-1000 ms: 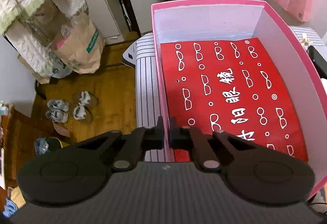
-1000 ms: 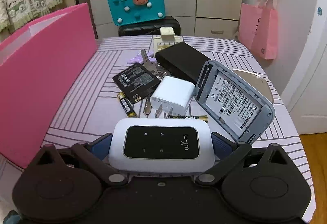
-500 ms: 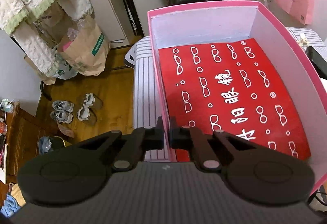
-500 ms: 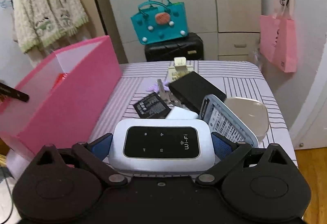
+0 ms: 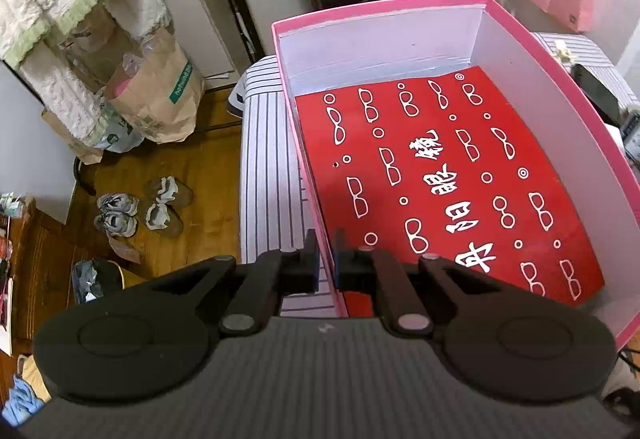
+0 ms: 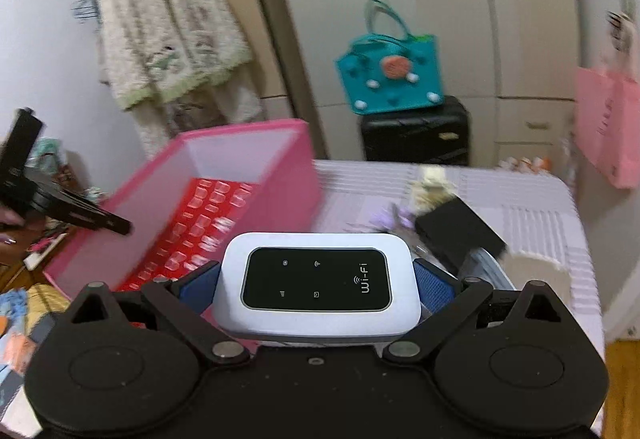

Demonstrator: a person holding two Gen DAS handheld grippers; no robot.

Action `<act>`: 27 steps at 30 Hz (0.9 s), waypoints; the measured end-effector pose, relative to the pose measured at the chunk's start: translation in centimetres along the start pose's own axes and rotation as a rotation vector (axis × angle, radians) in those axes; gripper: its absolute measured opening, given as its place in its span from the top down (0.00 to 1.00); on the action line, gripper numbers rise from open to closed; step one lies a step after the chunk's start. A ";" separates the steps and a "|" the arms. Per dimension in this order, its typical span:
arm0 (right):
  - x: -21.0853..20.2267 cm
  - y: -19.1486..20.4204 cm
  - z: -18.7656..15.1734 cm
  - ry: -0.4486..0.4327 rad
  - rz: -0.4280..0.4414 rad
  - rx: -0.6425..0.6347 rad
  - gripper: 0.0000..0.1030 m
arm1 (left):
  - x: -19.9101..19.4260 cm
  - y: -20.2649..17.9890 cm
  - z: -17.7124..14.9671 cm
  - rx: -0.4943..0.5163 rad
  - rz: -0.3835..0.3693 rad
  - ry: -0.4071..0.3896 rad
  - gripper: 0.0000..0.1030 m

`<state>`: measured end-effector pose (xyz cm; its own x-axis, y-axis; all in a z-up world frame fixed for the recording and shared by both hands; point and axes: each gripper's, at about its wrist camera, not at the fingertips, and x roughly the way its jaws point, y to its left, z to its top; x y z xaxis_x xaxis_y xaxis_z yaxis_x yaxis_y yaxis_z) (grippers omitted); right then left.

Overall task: Organize rigid objects
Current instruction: 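Carry the white router into the pink box with the right tool while the left tool holds the rim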

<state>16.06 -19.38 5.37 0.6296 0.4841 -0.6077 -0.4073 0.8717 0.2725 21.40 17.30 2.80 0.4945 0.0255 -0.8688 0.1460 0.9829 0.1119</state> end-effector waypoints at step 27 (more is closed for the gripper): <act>23.2 10.2 10.0 0.540 0.164 0.076 0.02 | 0.2 1.9 -0.5 -0.043 -0.116 0.000 0.93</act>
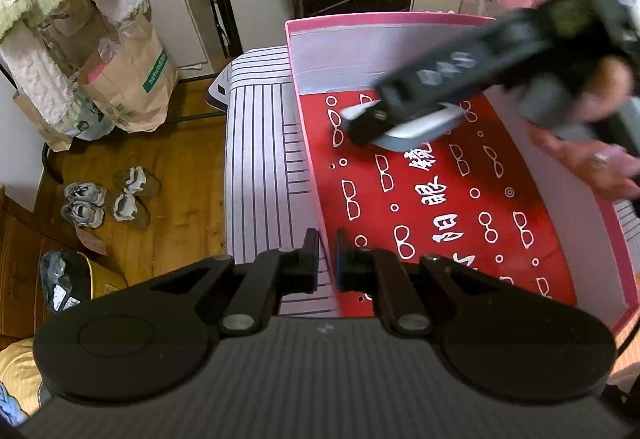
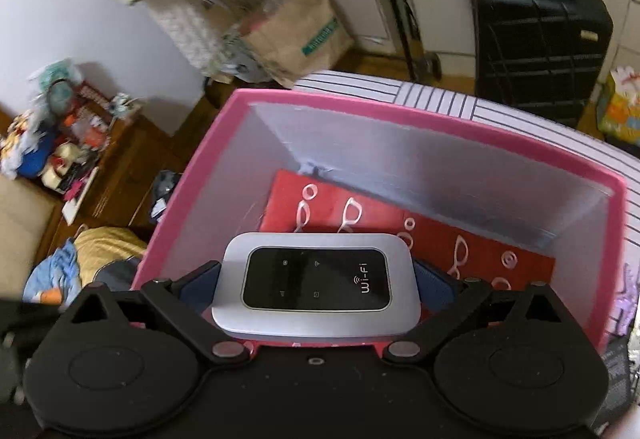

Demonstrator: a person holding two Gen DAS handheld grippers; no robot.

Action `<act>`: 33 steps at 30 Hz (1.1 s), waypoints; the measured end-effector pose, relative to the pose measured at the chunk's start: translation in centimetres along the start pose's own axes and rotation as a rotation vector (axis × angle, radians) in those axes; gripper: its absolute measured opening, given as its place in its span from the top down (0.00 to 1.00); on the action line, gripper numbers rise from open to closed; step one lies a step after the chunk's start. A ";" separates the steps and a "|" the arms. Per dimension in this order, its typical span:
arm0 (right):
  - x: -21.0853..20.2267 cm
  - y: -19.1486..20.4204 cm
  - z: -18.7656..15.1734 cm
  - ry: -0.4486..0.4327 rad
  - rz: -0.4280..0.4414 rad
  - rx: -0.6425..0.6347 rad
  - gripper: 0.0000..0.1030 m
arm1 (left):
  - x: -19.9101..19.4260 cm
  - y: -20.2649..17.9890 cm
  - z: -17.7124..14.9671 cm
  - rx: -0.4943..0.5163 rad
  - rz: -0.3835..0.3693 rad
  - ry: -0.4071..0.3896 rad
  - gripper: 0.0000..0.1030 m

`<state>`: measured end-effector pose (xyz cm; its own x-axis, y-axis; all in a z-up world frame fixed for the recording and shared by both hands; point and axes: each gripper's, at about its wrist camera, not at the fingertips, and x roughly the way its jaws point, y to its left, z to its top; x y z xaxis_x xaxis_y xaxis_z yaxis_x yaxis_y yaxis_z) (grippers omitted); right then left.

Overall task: Organize rigid objects
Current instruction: 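Carry the white router into the pink box with the right tool while the left tool holds the rim, then open the right tool to release the router onto the red paper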

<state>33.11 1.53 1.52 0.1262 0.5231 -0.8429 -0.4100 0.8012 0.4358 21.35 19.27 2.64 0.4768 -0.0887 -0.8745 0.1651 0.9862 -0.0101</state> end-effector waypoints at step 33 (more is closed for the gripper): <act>-16.7 -1.9 -8.2 -0.565 -0.188 -0.281 0.02 | 0.2 0.4 1.4 -0.048 -0.020 0.056 0.92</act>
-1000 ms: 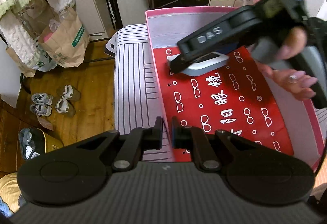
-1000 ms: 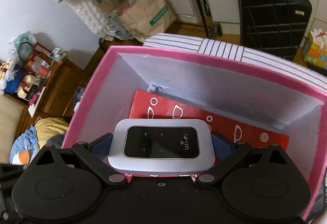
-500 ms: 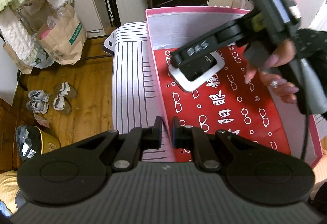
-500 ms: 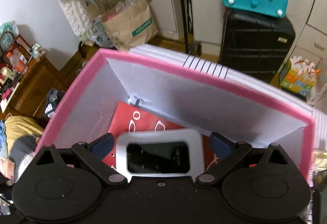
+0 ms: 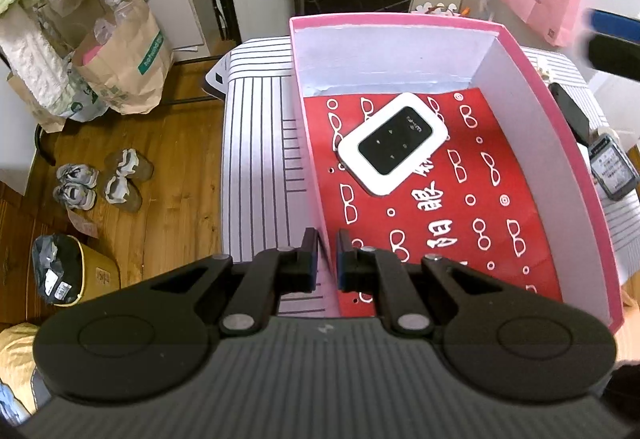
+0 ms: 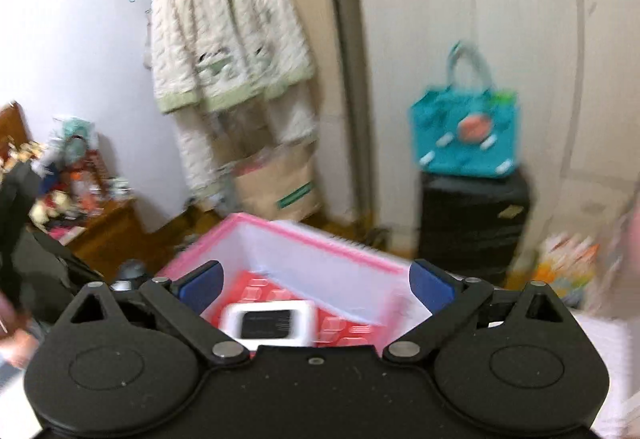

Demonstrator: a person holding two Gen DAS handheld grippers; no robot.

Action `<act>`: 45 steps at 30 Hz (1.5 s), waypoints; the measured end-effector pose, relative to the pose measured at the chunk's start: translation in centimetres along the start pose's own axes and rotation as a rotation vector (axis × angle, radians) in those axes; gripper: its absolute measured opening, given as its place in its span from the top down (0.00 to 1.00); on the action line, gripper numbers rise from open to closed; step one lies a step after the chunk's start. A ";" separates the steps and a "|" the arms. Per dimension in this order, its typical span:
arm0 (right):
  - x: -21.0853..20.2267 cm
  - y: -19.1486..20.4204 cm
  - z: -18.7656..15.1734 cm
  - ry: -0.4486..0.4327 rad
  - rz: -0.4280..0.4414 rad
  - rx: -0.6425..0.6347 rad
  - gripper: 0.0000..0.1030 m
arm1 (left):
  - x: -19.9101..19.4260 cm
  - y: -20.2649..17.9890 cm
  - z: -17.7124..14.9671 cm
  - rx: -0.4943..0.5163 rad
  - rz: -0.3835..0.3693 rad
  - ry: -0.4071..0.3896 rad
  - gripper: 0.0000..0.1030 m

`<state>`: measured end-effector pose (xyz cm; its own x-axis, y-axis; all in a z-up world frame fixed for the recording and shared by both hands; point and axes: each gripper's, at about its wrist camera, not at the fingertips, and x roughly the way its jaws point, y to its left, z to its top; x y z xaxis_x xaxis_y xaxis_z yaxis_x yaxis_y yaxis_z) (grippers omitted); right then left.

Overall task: Organize rigid objects
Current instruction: 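Open the right tool to release the router onto the red paper, then grasp the grey-and-white barcode router with the right tool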

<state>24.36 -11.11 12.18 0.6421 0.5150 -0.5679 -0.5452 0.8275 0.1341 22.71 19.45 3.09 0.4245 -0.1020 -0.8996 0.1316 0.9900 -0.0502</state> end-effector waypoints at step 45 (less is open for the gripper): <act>-5.2 -12.6 -13.2 0.279 -0.170 0.254 0.87 | 0.5 -0.5 0.3 -0.082 0.060 -0.011 0.93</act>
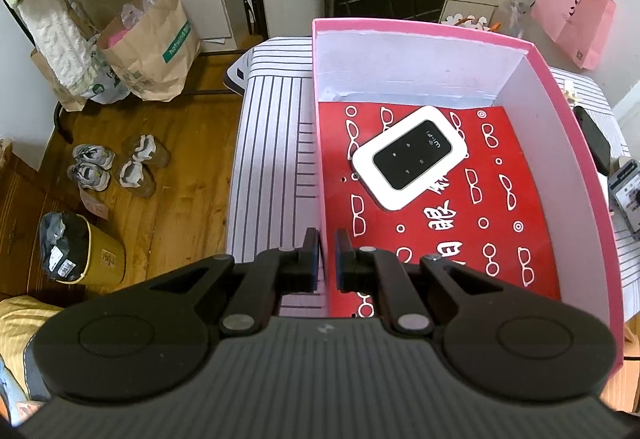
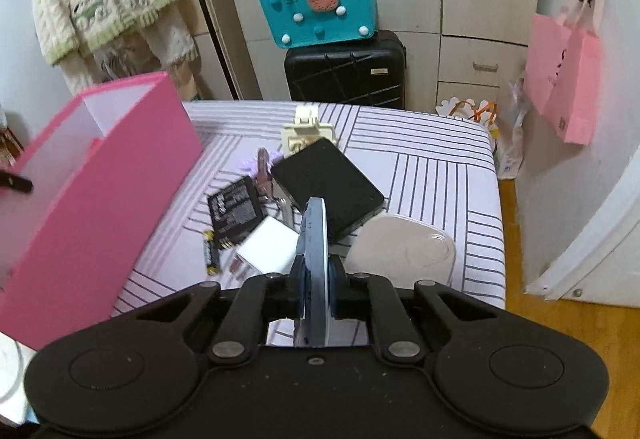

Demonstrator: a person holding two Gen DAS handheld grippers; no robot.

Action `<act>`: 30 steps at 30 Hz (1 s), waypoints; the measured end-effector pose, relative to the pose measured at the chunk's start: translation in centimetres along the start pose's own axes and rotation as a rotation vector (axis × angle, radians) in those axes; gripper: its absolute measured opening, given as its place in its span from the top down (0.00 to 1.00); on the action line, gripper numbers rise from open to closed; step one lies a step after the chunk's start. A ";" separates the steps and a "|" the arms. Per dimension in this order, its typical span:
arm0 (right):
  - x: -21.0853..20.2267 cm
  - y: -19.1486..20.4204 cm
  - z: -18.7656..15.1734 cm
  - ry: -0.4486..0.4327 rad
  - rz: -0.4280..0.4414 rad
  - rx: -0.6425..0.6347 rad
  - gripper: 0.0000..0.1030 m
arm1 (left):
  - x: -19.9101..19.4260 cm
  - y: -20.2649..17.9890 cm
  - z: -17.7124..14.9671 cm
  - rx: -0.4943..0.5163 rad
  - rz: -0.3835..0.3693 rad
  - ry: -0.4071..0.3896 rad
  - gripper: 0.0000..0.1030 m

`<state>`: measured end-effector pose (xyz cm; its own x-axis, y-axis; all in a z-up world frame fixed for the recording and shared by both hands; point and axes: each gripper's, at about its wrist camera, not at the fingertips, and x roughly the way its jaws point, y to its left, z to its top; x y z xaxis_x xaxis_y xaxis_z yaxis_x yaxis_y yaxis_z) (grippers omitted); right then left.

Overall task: Organize rigid objects
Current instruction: 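Grasp the grey-and-white barcode router with the right tool, then carry the grey-and-white router into the box and release it beside the first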

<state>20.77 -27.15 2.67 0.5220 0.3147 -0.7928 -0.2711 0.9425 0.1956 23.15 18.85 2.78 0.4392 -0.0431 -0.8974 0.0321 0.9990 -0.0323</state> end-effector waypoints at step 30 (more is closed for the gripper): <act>1.5 17.4 8.5 0.067 0.431 -0.230 0.87 | -1.2 0.5 -0.8 0.043 -0.037 -0.041 0.94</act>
<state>23.71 -9.31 9.85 0.2714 0.6556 -0.7046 -0.6268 0.6760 0.3875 21.94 19.36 3.45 0.4735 -0.0816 -0.8770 0.0874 0.9951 -0.0454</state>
